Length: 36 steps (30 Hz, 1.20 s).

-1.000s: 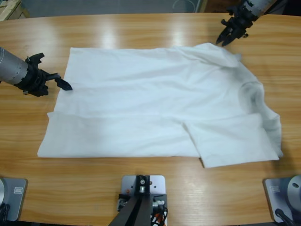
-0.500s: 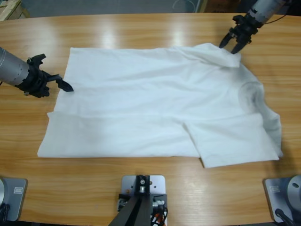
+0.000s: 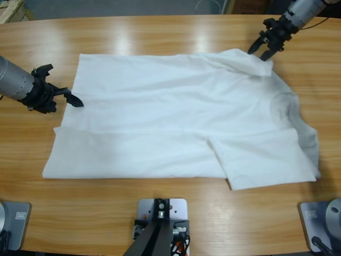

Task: Fold clothes

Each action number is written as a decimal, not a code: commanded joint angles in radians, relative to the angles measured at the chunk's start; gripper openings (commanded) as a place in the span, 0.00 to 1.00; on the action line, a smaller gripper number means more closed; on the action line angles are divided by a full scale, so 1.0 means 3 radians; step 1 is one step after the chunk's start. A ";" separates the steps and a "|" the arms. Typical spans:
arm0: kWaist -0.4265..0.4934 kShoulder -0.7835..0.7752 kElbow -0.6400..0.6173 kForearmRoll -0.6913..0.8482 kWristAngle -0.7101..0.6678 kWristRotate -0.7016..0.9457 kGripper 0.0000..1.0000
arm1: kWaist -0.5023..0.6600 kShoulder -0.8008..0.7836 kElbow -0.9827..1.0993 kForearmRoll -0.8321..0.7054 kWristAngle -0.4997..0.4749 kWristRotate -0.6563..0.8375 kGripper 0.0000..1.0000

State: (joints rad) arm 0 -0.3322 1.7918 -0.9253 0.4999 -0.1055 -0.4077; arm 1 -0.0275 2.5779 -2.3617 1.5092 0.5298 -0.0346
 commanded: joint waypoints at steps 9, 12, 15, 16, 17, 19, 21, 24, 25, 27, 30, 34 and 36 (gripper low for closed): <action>-0.0045 -0.0002 0.0127 -0.0054 -0.0035 -0.0078 0.98 | -0.0026 0.0293 -0.0230 -0.0055 0.0182 -0.0493 0.31; -0.0063 0.0008 0.0139 -0.0076 -0.0037 -0.0079 0.98 | -0.0030 0.0240 -0.0317 -0.0069 0.0319 -0.0656 0.13; -0.0080 0.0011 0.0136 -0.0101 -0.0037 -0.0092 0.98 | -0.0030 0.0239 -0.0306 -0.0071 0.0600 -0.0840 0.00; -0.0085 0.0010 0.0134 -0.0102 -0.0037 -0.0093 0.98 | -0.0031 0.0241 -0.0304 -0.0071 0.0643 -0.0883 0.00; -0.0089 0.0010 0.0137 -0.0102 -0.0037 -0.0092 0.98 | -0.0031 0.0242 -0.0310 -0.0071 0.0711 -0.0928 0.00; -0.0089 0.0014 0.0145 -0.0102 -0.0037 -0.0091 0.98 | -0.0031 0.0227 -0.0321 -0.0074 0.0748 -0.0982 0.00; -0.0088 0.0021 0.0149 -0.0107 -0.0037 -0.0090 0.98 | -0.0029 0.0184 -0.0334 -0.0073 0.0799 -0.1050 0.00; -0.0096 0.0034 0.0169 -0.0148 -0.0037 -0.0093 0.98 | -0.0030 0.0080 -0.0385 -0.0089 0.0886 -0.1189 0.00; -0.0103 0.0047 0.0175 -0.0161 -0.0037 -0.0094 0.98 | -0.0031 0.0043 -0.0418 -0.0091 0.0957 -0.1236 0.00; -0.0126 0.0069 0.0175 -0.0185 -0.0038 -0.0104 0.98 | -0.0031 -0.0033 -0.0461 -0.0096 0.1220 -0.1342 0.00; -0.0185 0.0100 0.0175 -0.0236 -0.0050 -0.0152 0.98 | -0.0030 -0.0161 -0.0421 -0.0080 0.1668 -0.1518 0.00; -0.0217 0.0107 0.0182 -0.0250 -0.0058 -0.0170 0.98 | -0.0030 -0.0340 -0.0151 -0.0017 0.2036 -0.1685 0.00; -0.0217 0.0100 0.0196 -0.0250 -0.0058 -0.0170 0.98 | -0.0031 -0.0440 0.0191 0.0042 0.1995 -0.1719 0.00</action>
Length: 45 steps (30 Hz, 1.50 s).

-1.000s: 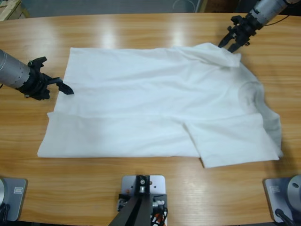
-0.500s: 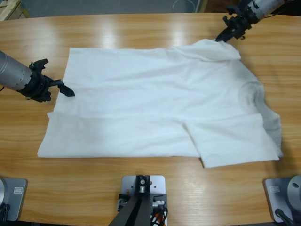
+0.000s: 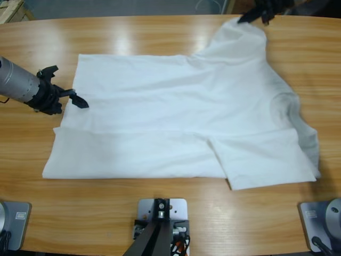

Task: Fold clothes

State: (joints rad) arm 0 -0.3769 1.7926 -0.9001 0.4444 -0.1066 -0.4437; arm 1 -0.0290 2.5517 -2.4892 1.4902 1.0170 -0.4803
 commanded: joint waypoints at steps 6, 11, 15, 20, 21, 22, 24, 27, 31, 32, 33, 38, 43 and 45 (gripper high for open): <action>-0.0078 0.0091 0.0193 -0.0139 -0.0058 -0.0055 0.98 | -0.0017 -0.0555 0.1930 0.0115 0.0129 -0.0363 0.00; -0.0089 0.0105 0.0208 -0.0174 -0.0076 -0.0060 0.98 | -0.0006 -0.0518 0.2607 0.0008 -0.0137 -0.0159 0.00; -0.0100 0.0099 0.0205 -0.0188 -0.0090 -0.0060 0.98 | 0.0002 -0.0694 0.2674 -0.0173 -0.0765 0.0194 0.73; -0.0125 0.0083 0.0236 -0.0188 -0.0095 -0.0071 0.98 | 0.0311 -0.1400 0.2981 -0.0740 -0.1876 0.0582 1.00; -0.0134 0.0073 0.0239 -0.0188 -0.0095 -0.0082 0.98 | 0.0369 -0.1517 0.3060 -0.0826 -0.1928 0.0595 1.00; -0.0141 0.0061 0.0240 -0.0188 -0.0095 -0.0099 0.98 | 0.0425 -0.1626 0.3155 -0.0925 -0.1982 0.0611 1.00; -0.0159 0.0048 0.0253 -0.0188 -0.0095 -0.0115 0.99 | 0.0505 -0.1793 0.3318 -0.1105 -0.2004 0.0608 1.00; -0.0197 0.0048 0.0275 -0.0188 -0.0095 -0.0127 0.99 | 0.0552 -0.2007 0.3502 -0.1489 -0.1990 0.0591 1.00; -0.0232 0.0040 0.0281 -0.0188 -0.0095 -0.0132 0.99 | 0.0429 -0.1862 0.3538 -0.1784 -0.1823 0.0686 0.90; -0.0232 0.0032 0.0277 -0.0188 -0.0095 -0.0132 0.99 | 0.0394 -0.1804 0.3542 -0.1840 -0.1760 0.0704 0.88; -0.0232 0.0021 0.0273 -0.0188 -0.0095 -0.0132 0.99 | 0.0373 -0.1747 0.3542 -0.1907 -0.1706 0.0711 0.87; -0.0233 0.0018 0.0254 -0.0188 -0.0095 -0.0150 0.99 | 0.0310 -0.1590 0.3602 -0.2248 -0.1636 0.0886 0.64; -0.0233 0.0019 0.0269 -0.0188 -0.0095 -0.0152 0.99 | 0.0271 -0.1512 0.3864 -0.2545 -0.1460 0.1017 0.48; -0.0233 -0.0012 0.0286 -0.0184 -0.0094 -0.0152 0.99 | 0.0244 -0.1469 0.4006 -0.2682 -0.1378 0.1033 0.47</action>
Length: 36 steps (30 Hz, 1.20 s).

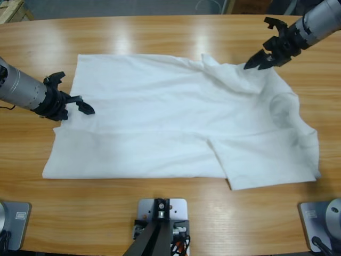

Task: Fold clothes

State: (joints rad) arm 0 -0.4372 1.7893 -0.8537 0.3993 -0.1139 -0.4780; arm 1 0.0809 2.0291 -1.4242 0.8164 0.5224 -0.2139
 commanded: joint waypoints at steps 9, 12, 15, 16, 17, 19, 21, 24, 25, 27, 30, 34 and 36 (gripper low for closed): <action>-0.0019 -0.0069 0.0186 -0.0027 -0.0065 -0.0007 0.99 | -0.0137 0.0280 0.0559 -0.0702 0.0522 0.0166 0.41; -0.0018 -0.0049 0.0188 -0.0027 -0.0065 -0.0007 0.99 | -0.0154 0.0237 0.0539 -0.0763 0.0590 0.0223 0.42; -0.0018 -0.0025 0.0187 -0.0032 -0.0065 -0.0007 0.99 | -0.0168 0.0348 0.0532 -0.0763 0.0653 0.0252 0.41; -0.0019 -0.0031 0.0188 -0.0032 -0.0065 -0.0008 0.99 | -0.0177 0.0377 0.0533 -0.0763 0.0660 0.0253 0.41; -0.0017 -0.0039 0.0194 -0.0032 -0.0065 -0.0008 0.99 | -0.0187 0.0407 0.0534 -0.0763 0.0678 0.0253 0.41; -0.0001 -0.0048 0.0219 -0.0032 -0.0065 -0.0007 0.99 | -0.0209 0.0451 0.0530 -0.0763 0.0730 0.0253 0.41; 0.0013 -0.0048 0.0229 -0.0032 -0.0065 -0.0007 0.99 | -0.0224 0.0479 0.0523 -0.0772 0.0749 0.0253 0.41; 0.0015 -0.0048 0.0231 -0.0032 -0.0065 -0.0011 0.99 | -0.0224 0.0538 0.0510 -0.0800 0.0771 0.0253 0.41; 0.0015 -0.0050 0.0233 -0.0032 -0.0065 -0.0014 0.99 | -0.0224 0.0552 0.0508 -0.0807 0.0774 0.0253 0.41; 0.0015 -0.0068 0.0252 -0.0032 -0.0065 -0.0017 0.99 | -0.0224 0.0582 0.0508 -0.0833 0.0807 0.0253 0.41; 0.0015 -0.0089 0.0276 -0.0032 -0.0065 -0.0020 0.99 | -0.0224 0.0626 0.0508 -0.0844 0.0894 0.0253 0.41; 0.0015 -0.0094 0.0289 -0.0032 -0.0065 -0.0028 0.99 | -0.0224 0.0588 0.0507 -0.0853 0.1085 0.0232 0.06; 0.0015 -0.0094 0.0281 -0.0037 -0.0065 -0.0033 0.99 | -0.0229 0.0565 0.0494 -0.0855 0.1138 0.0162 0.00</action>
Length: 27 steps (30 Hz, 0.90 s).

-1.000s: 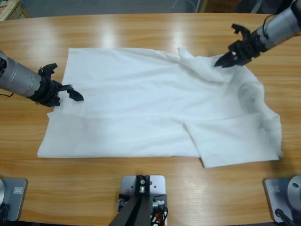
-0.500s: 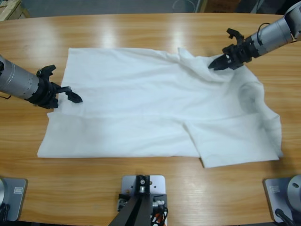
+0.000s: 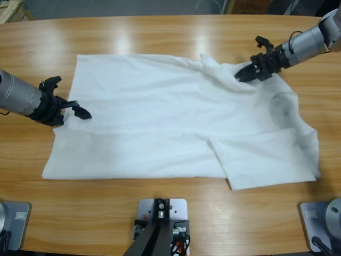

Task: Fold clothes

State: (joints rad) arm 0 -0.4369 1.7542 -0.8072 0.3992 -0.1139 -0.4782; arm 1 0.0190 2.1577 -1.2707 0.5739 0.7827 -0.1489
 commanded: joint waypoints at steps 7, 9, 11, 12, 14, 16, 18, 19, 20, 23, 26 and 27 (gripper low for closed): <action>0.0015 0.0037 0.0124 -0.0037 -0.0065 -0.0032 0.99 | -0.0059 0.0135 -0.0020 -0.0047 0.0410 -0.0198 0.00; 0.0015 0.0053 0.0124 -0.0058 -0.0066 -0.0037 0.99 | -0.0070 0.0123 -0.0019 -0.0047 0.0433 -0.0221 0.00; 0.0015 0.0069 0.0123 -0.0079 -0.0070 -0.0037 0.99 | -0.0073 0.0107 -0.0012 -0.0046 0.0471 -0.0250 0.00; 0.0015 0.0076 0.0119 -0.0086 -0.0070 -0.0037 0.99 | -0.0073 0.0103 -0.0008 -0.0047 0.0485 -0.0257 0.00; 0.0014 0.0088 0.0111 -0.0092 -0.0070 -0.0037 0.99 | -0.0073 0.0086 -0.0013 -0.0047 0.0536 -0.0275 0.00; 0.0014 0.0094 0.0106 -0.0101 -0.0070 -0.0037 0.99 | -0.0073 -0.0003 -0.0021 -0.0047 0.0550 -0.0276 0.00; 0.0015 0.0080 0.0083 -0.0104 -0.0070 -0.0037 0.99 | -0.0071 -0.0196 -0.0040 -0.0045 0.0442 -0.0251 0.00; 0.0014 0.0065 0.0058 -0.0104 -0.0070 -0.0037 0.99 | -0.0037 -0.0318 -0.0051 -0.0036 0.0220 -0.0241 0.00; 0.0015 0.0053 0.0030 -0.0104 -0.0069 -0.0037 0.99 | 0.0062 -0.0450 -0.0110 -0.0030 -0.0117 -0.0234 0.00; 0.0012 0.0043 -0.0032 -0.0104 -0.0072 -0.0037 0.99 | 0.0186 -0.0570 -0.0577 0.0004 -0.0579 -0.0078 0.00; 0.0009 0.0035 -0.0024 -0.0104 -0.0075 -0.0037 0.99 | 0.0179 -0.0372 -0.1221 0.0248 -0.0732 0.0001 0.00; 0.0009 0.0031 -0.0012 -0.0104 -0.0075 -0.0037 0.99 | 0.0157 -0.0299 -0.1383 0.0307 -0.0748 0.0000 0.00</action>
State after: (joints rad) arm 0 -0.4369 1.7515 -0.8141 0.3803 -0.1143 -0.4782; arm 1 0.0569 2.0283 -1.4103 0.5719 0.6657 -0.1902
